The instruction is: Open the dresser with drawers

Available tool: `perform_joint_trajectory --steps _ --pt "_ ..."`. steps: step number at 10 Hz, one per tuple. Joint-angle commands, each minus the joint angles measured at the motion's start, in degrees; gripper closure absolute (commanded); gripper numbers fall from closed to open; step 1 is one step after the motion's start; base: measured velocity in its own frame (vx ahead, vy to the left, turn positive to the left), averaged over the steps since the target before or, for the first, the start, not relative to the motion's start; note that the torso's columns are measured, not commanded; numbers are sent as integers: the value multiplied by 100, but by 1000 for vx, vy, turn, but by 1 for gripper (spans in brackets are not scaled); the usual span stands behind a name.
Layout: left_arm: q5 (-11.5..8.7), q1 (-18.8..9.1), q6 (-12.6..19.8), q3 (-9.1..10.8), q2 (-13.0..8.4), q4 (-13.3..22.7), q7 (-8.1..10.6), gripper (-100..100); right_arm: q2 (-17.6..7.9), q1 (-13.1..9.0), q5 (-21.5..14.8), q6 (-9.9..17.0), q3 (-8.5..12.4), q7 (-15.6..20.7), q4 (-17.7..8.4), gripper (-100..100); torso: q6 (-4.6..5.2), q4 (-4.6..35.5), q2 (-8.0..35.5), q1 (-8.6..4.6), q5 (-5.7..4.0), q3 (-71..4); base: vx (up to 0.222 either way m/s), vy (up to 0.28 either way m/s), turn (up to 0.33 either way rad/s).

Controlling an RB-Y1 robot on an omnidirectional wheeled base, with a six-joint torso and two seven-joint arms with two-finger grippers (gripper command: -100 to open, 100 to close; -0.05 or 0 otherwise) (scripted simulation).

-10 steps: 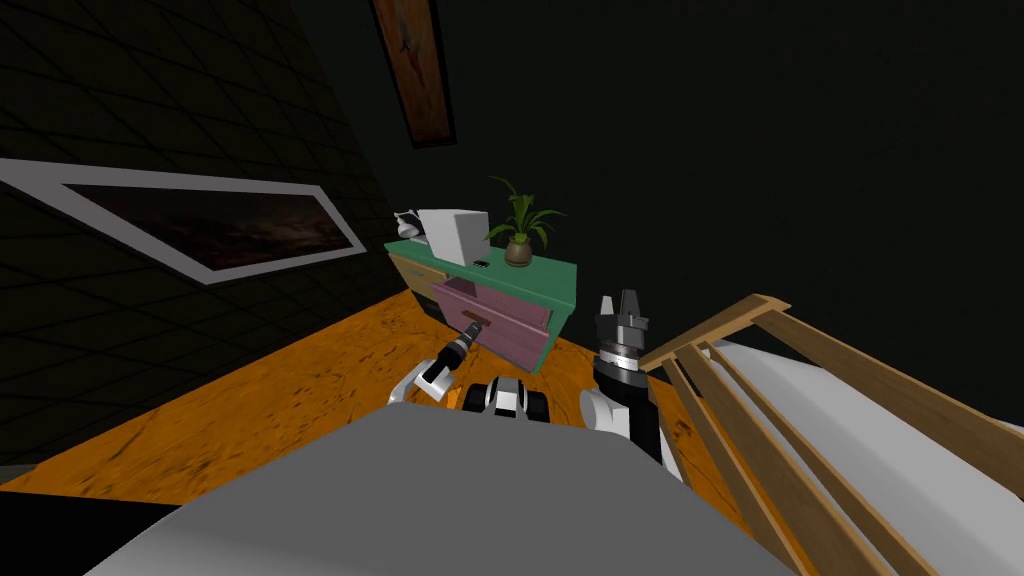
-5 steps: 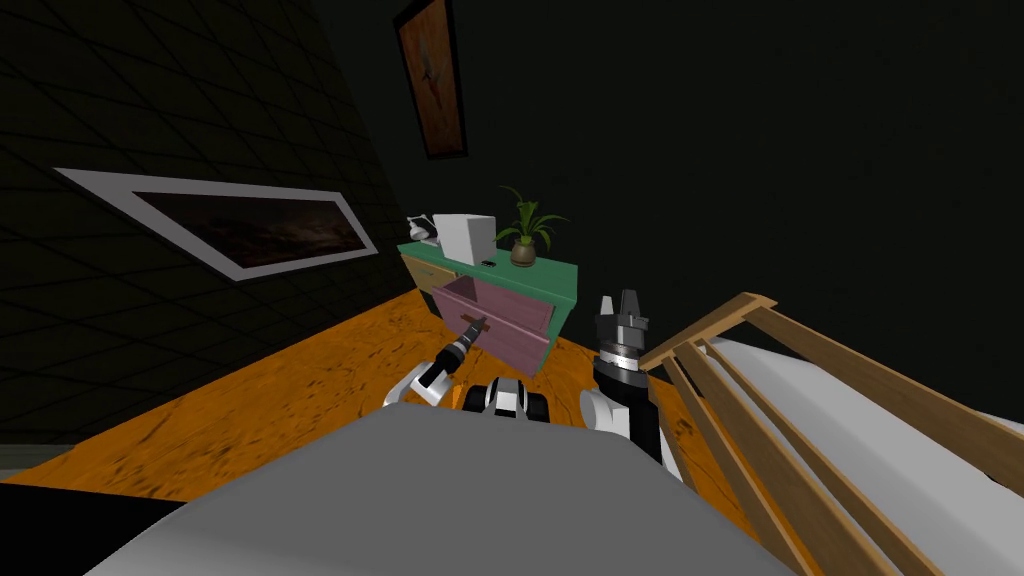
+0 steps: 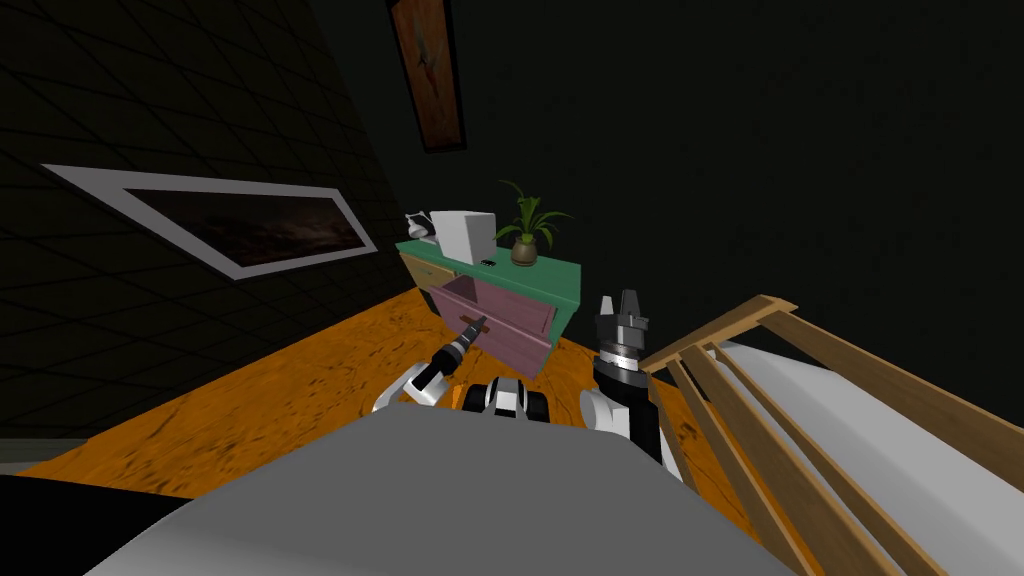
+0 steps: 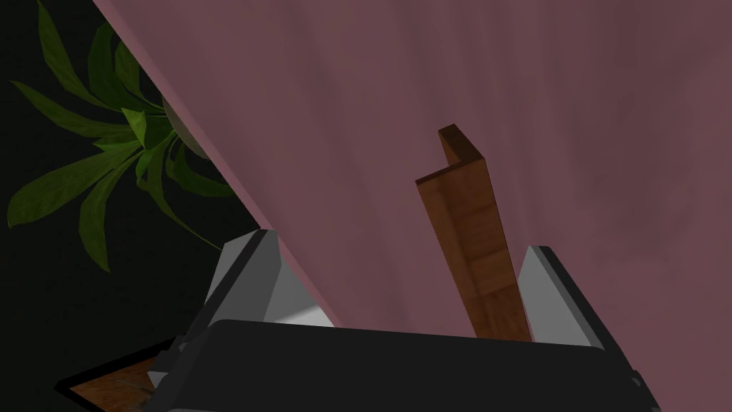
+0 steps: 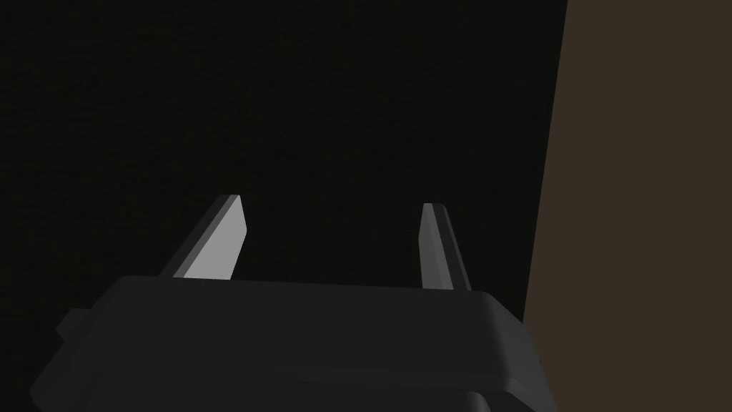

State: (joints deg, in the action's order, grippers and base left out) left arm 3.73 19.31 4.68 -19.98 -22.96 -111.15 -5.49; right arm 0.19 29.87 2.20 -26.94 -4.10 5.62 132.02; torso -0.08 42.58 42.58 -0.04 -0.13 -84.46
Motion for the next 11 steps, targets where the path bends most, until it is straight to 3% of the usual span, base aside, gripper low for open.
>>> perform_joint_trajectory --steps 1,4,5,6,11 --pt "-38 44 138 13 -95 -301 30 -100 0 0 0 0 0 0 0 0 -5 11 9 -1 -5 3 15 -1 8" --pt "-72 136 326 -7 -193 -619 54 -100 0 0 0 0 0 0 0 0 -9 30 29 -5 -12 11 11 -3 13" --pt "-58 222 316 -53 -189 -474 38 -100 0 0 0 0 0 0 0 0 -10 39 35 -8 -17 11 11 -3 -1" --pt "-63 240 337 -61 -197 -476 44 0 0 -1 0 0 0 0 0 0 -2 18 26 -10 -10 12 5 0 -2" --pt "-73 271 360 -71 -200 -421 59 0 0 -1 0 0 0 0 0 0 9 -23 -23 -9 5 -11 0 0 0"
